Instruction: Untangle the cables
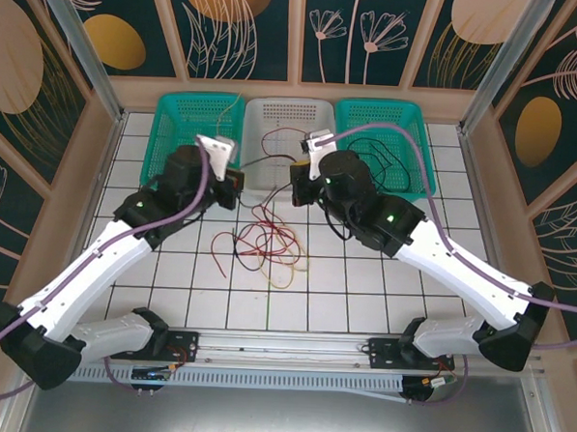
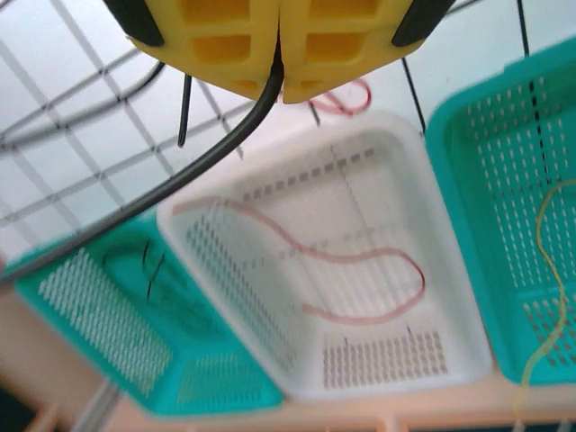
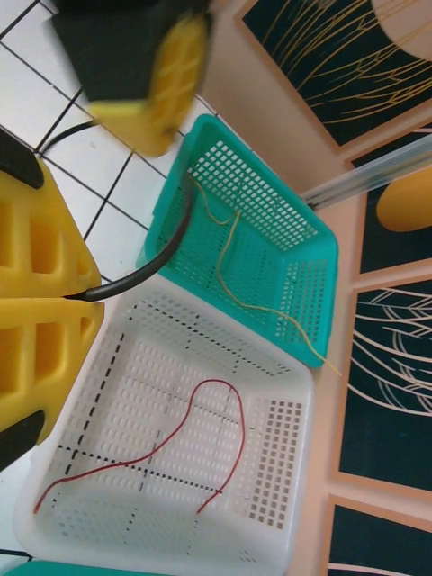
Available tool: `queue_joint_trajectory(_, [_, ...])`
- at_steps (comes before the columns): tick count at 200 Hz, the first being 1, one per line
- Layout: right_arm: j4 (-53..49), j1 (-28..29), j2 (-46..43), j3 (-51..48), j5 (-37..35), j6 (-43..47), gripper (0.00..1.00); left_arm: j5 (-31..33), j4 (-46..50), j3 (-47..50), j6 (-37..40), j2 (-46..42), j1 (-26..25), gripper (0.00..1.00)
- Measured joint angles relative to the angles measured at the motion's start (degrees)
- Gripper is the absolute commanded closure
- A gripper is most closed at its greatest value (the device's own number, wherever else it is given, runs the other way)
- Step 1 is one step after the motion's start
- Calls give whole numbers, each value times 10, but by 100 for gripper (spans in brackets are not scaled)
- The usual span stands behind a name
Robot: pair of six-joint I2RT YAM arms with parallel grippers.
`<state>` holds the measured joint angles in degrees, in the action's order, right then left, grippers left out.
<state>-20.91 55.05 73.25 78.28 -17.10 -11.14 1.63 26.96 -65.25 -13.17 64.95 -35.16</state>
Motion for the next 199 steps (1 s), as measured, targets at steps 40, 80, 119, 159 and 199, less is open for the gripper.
queue_joint_trajectory(40, [-30, -1, 12, 63, 15, 21, 100, -24, 18, 3, 53, 4, -38, 80])
queue_joint_trajectory(80, [-30, -9, 21, 85, 10, 21, 100, -26, -42, 75, 16, -75, -38, 51])
queue_joint_trajectory(119, [-31, -19, 21, 108, 6, 13, 100, -59, -154, 147, -79, -107, -38, 55])
queue_joint_trajectory(159, [-16, -25, -3, 115, -4, -22, 100, -139, -336, 251, -231, -119, -38, 51])
queue_joint_trajectory(199, [25, -50, -48, 96, 17, -64, 100, -177, -527, 328, -374, -120, -38, 59])
